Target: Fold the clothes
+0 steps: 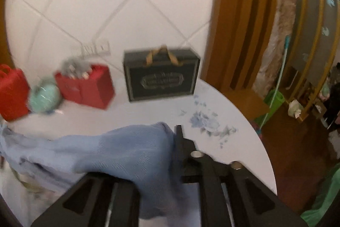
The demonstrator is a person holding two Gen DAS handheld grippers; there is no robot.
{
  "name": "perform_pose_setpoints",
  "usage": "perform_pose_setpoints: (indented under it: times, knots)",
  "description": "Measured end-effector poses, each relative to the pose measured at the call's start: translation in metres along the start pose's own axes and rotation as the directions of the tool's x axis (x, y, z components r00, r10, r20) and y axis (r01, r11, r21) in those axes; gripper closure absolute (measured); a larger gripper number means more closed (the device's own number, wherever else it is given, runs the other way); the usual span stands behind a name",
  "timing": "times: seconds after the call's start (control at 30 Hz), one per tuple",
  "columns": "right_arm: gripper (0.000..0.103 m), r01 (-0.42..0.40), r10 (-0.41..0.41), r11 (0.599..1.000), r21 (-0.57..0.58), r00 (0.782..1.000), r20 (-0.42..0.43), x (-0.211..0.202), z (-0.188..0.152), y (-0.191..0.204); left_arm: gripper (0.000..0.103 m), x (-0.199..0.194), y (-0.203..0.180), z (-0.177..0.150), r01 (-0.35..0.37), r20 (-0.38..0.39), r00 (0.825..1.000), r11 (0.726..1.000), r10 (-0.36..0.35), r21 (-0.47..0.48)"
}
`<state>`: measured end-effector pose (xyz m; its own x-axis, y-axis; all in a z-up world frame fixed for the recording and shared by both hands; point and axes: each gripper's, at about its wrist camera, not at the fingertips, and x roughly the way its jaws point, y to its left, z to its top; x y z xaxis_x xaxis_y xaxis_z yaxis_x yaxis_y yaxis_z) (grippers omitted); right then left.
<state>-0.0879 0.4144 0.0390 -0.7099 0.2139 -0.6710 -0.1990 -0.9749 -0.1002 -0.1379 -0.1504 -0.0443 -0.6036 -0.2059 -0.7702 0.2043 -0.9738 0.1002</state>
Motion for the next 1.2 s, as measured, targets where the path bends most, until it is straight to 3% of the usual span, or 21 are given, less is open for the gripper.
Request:
perform_pose_setpoints:
  times: [0.07,0.13,0.2,0.4,0.57,0.8,0.93,1.07,1.13,1.17,1.2]
  knots:
    - [0.037,0.014,-0.014,1.000,-0.001,0.995,-0.102,0.038,-0.005,0.002,0.052,0.022,-0.006,-0.003,0.029,-0.060,0.998,1.000,-0.029,0.001]
    - [0.036,-0.003,0.005,1.000,0.007,0.984,-0.180,0.059,-0.020,0.001,0.049,0.032,-0.010,-0.017,0.059,-0.104,0.993,0.998,-0.058,0.009]
    - [0.024,-0.022,0.025,1.000,0.021,0.976,-0.215,0.066,-0.038,-0.001,0.044,0.041,-0.014,-0.035,0.072,-0.139,0.988,0.997,-0.066,0.037]
    - [0.010,-0.008,0.039,0.992,0.129,0.970,-0.241,0.045,-0.091,-0.037,0.044,0.072,-0.018,-0.062,0.092,-0.211,0.974,0.995,-0.083,0.036]
    - [0.009,0.046,0.006,0.984,0.173,0.956,-0.292,0.026,-0.135,-0.064,0.044,0.086,-0.034,-0.052,0.143,-0.198,0.971,0.989,-0.133,0.038]
    - [0.009,0.096,-0.003,0.964,0.247,0.937,-0.350,0.015,-0.183,-0.088,0.043,0.119,-0.062,-0.044,0.163,-0.242,0.960,0.984,-0.142,0.068]
    - [0.009,0.086,0.009,0.966,0.242,0.930,-0.368,0.015,-0.200,-0.087,0.043,0.126,-0.081,-0.049,0.186,-0.270,0.951,0.976,-0.150,0.115]
    - [0.009,0.035,0.051,0.975,0.222,0.928,-0.369,0.024,-0.209,-0.072,0.036,0.130,-0.093,-0.056,0.160,-0.260,0.959,0.973,-0.114,0.164]
    - [0.009,0.019,0.060,0.979,0.201,0.923,-0.379,0.034,-0.212,-0.062,0.045,0.134,-0.094,-0.059,0.124,-0.257,0.963,0.977,-0.077,0.171]
    - [0.009,0.015,0.061,0.981,0.192,0.921,-0.386,0.039,-0.213,-0.059,0.057,0.136,-0.092,-0.060,0.098,-0.252,0.966,0.981,-0.054,0.165]
    - [0.009,0.018,0.057,0.982,0.186,0.918,-0.393,0.045,-0.215,-0.055,0.059,0.134,-0.090,-0.060,0.086,-0.245,0.968,0.985,-0.047,0.150]
